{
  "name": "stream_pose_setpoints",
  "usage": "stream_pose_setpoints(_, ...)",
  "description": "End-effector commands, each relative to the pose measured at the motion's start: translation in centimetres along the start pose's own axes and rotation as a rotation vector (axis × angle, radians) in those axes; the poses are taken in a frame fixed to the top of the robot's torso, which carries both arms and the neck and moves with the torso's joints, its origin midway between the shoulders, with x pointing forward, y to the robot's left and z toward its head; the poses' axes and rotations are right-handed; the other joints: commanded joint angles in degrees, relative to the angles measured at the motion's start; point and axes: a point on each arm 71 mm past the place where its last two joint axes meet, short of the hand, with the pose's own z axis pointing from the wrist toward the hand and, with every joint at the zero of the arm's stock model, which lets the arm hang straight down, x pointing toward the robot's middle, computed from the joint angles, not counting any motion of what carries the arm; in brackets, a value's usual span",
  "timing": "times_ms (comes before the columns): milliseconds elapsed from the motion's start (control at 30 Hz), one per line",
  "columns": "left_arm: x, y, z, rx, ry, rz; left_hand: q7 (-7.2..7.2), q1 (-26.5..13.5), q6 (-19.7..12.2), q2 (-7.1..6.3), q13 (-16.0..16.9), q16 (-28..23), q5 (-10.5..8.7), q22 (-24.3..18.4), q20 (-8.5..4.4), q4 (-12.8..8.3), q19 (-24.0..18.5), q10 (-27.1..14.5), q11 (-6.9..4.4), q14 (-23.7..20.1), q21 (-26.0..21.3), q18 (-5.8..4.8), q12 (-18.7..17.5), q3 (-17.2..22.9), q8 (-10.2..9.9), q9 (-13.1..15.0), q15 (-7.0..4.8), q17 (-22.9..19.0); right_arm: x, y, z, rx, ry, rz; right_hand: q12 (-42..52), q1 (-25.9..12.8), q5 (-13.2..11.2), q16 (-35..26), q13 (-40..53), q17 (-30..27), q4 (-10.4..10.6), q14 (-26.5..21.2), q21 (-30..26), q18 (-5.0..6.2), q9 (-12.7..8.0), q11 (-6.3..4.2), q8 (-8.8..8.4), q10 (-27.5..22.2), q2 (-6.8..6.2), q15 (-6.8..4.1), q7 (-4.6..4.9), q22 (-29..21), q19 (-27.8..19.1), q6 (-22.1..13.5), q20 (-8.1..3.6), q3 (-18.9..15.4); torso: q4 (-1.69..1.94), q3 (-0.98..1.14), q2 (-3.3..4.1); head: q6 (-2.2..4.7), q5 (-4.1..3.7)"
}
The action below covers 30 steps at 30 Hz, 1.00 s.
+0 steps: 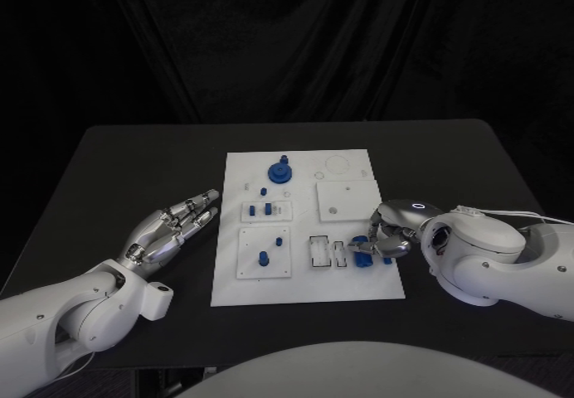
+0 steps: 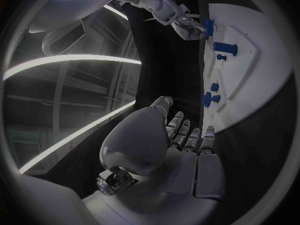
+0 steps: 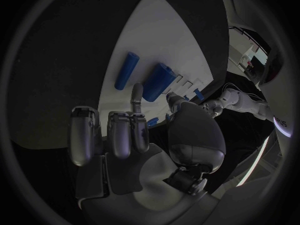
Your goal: Assemble the parts on the task board
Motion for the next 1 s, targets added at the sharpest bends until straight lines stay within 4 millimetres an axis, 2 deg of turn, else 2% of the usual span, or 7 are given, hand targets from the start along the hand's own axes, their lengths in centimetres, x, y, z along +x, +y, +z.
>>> stream_pose_setpoints(33,0.0,-1.2,0.1,0.173,0.006,-0.016,0.27,0.3,-0.4,-0.05,0.0,0.4,0.21,0.1,0.39,0.0,0.1,0.1,0.45,0.1,0.3,0.02,-0.2,0.3,0.0,-0.1,0.33,0.1,0.5,-0.1,0.0,0.019,0.03,-0.02,0.2,1.2,1.2,-0.3,15.1,12.0,0.0,5.2,-0.4,-0.07,-0.1,-0.22,-0.38,6.0,0.01,-0.25,0.12,12.8,3.4,0.4,-0.31,0.2,0.12,-0.01,-0.07,-0.01,0.01)
stream_pose_setpoints(233,-0.1,-1.1,0.2,0.163,0.007,-0.016,0.33,0.4,-0.4,-0.05,0.0,0.4,0.18,0.1,0.49,0.0,0.1,0.1,0.51,0.1,0.3,0.03,-0.3,0.4,0.0,-0.1,0.42,0.1,1.0,0.1,0.0,0.014,0.049,-0.026,0.2,4.0,7.5,-0.4,15.1,11.8,0.0,5.2,-0.6,0.0,0.2,-0.24,-1.39,6.0,-0.16,-0.26,0.07,12.8,3.3,0.9,-0.29,0.2,0.14,-0.01,-0.11,-0.01,0.02)
stream_pose_setpoints(600,-0.1,-0.9,0.3,0.154,0.011,-0.018,0.5,0.4,-0.5,-0.05,0.0,0.4,0.07,0.1,0.72,0.1,0.2,0.0,0.67,0.1,0.3,0.05,-0.5,0.6,0.0,-0.1,0.63,0.1,2.1,0.4,0.1,0.011,0.084,-0.036,0.2,6.6,15.1,-0.5,15.1,11.6,-0.2,5.2,-0.5,-0.01,2.4,-0.58,-1.08,6.0,0.05,-0.54,-0.32,12.8,3.3,1.4,-0.52,1.3,0.21,-0.02,-0.1,-0.01,0.16)
stream_pose_setpoints(733,-0.2,-0.9,0.3,0.152,0.01,-0.017,0.5,0.4,-0.5,-0.05,0.0,0.4,0.07,0.1,0.72,0.1,0.2,0.0,0.67,0.1,0.3,0.05,-0.5,0.6,0.0,-0.1,0.63,0.1,2.2,0.5,0.2,0.011,0.078,-0.026,0.2,10.3,19.0,-0.7,15.1,11.4,-0.4,5.2,-0.4,-0.02,4.3,-0.83,-0.42,6.0,-0.02,-0.75,-0.59,12.8,3.3,0.8,-0.72,2.5,0.12,0.0,-0.12,-0.01,0.36)
stream_pose_setpoints(800,-0.2,-0.8,0.3,0.151,0.01,-0.017,0.53,0.5,-0.6,-0.04,0.0,0.5,0.04,0.2,0.77,0.1,0.2,-0.1,0.72,0.1,0.3,0.06,-0.5,0.7,-0.1,-0.1,0.68,0.1,2.2,0.5,0.2,0.013,0.07,-0.01,0.2,13.4,23.2,-1.0,15.1,10.9,-0.8,5.0,-0.3,-0.04,5.7,-1.0,-0.05,6.0,-0.25,-0.93,-0.79,12.8,3.4,0.1,-0.88,3.8,0.07,0.01,-0.12,-0.01,0.44)
stream_pose_setpoints(967,-0.3,-0.8,0.3,0.149,0.01,-0.018,0.53,0.5,-0.6,-0.04,0.0,0.5,0.04,0.2,0.77,0.1,0.2,-0.1,0.72,0.1,0.3,0.06,-0.5,0.7,-0.1,-0.1,0.68,0.1,2.3,0.5,0.2,0.023,0.071,0.086,0.2,16.0,29.6,-1.4,15.1,10.3,-0.8,5.0,0.2,-0.16,8.0,-1.26,0.72,6.0,-1.13,-1.14,-1.04,13.0,3.6,-0.5,-1.11,5.6,0.07,0.02,-0.12,-0.01,0.46)
stream_pose_setpoints(1000,-0.3,-0.8,0.3,0.148,0.01,-0.018,0.53,0.5,-0.6,-0.04,0.0,0.5,0.04,0.2,0.77,0.1,0.2,-0.1,0.72,0.1,0.3,0.06,-0.5,0.7,-0.1,-0.1,0.68,0.1,2.3,0.5,0.1,0.025,0.071,0.115,0.2,16.1,29.9,-1.4,15.1,10.4,-0.8,5.0,0.1,-0.15,8.1,-1.27,0.76,6.0,-1.17,-1.15,-1.05,13.0,3.6,-0.5,-1.12,5.6,0.06,0.03,-0.11,-0.01,0.48)
